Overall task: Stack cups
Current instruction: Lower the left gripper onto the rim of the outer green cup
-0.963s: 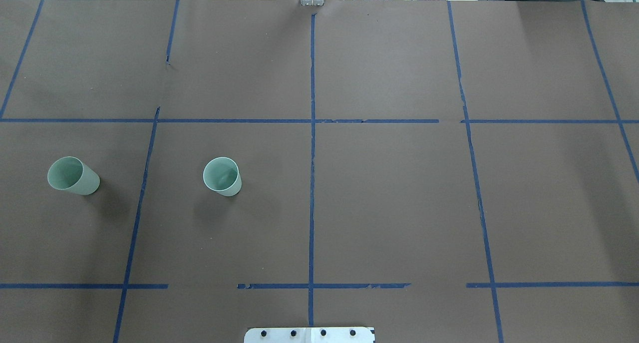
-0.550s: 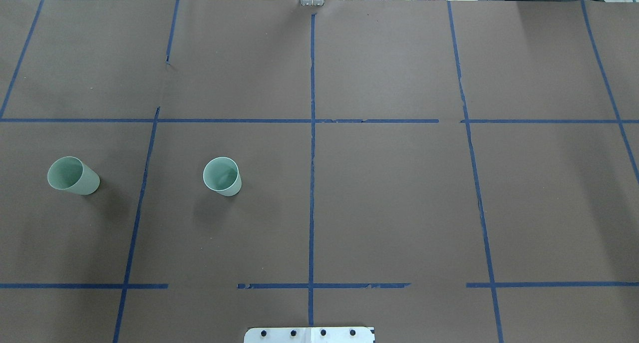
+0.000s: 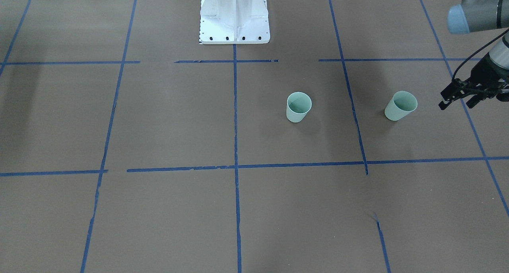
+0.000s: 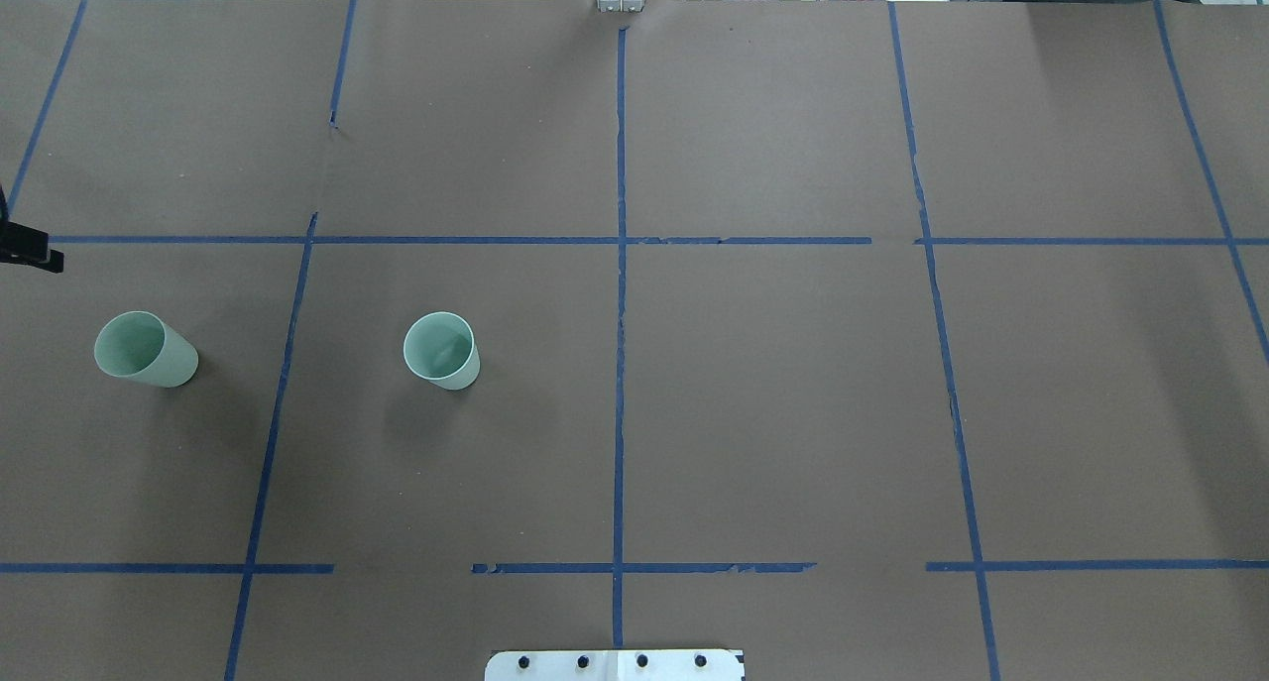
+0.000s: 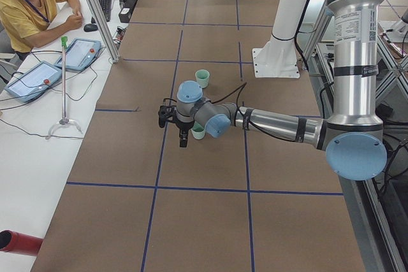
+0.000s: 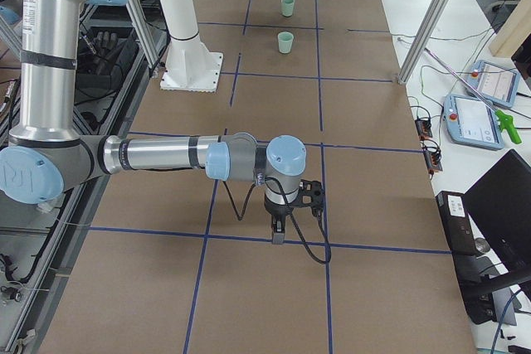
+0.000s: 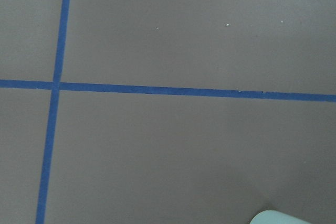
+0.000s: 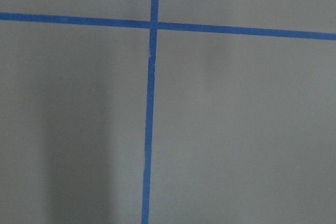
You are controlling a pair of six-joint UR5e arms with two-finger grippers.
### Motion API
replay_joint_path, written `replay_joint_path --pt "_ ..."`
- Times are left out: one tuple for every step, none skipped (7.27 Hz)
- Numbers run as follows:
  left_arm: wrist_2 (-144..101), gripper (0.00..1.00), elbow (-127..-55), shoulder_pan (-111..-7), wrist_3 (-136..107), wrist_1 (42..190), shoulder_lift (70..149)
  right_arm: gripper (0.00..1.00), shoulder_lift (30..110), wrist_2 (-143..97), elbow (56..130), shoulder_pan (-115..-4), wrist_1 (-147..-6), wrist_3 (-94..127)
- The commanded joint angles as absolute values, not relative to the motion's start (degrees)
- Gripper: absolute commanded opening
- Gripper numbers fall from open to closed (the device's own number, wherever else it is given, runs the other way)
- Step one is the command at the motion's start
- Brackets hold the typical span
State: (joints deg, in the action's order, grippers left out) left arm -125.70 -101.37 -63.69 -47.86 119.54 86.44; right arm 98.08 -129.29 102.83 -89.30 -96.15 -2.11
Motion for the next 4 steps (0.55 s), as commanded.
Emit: replay_joint_path --pt "-123.4 1.0 -101.4 -57.4 -54.2 119.8 87.8 1.0 98.1 -129.3 102.8 -89.4 -96.2 -2.1" --pt "-122.3 1.0 -101.4 -56.3 -54.3 120.0 87.7 1.0 98.1 -129.3 102.8 -89.3 -96.2 -2.1" --pt "-122.3 1.0 -101.4 -56.1 -54.0 122.0 86.9 1.0 98.1 -129.3 102.8 -89.3 -96.2 -2.1" --pt "-122.3 1.0 -101.3 -56.1 -53.9 123.0 86.1 1.0 98.1 -129.3 102.8 -89.4 -96.2 -2.1"
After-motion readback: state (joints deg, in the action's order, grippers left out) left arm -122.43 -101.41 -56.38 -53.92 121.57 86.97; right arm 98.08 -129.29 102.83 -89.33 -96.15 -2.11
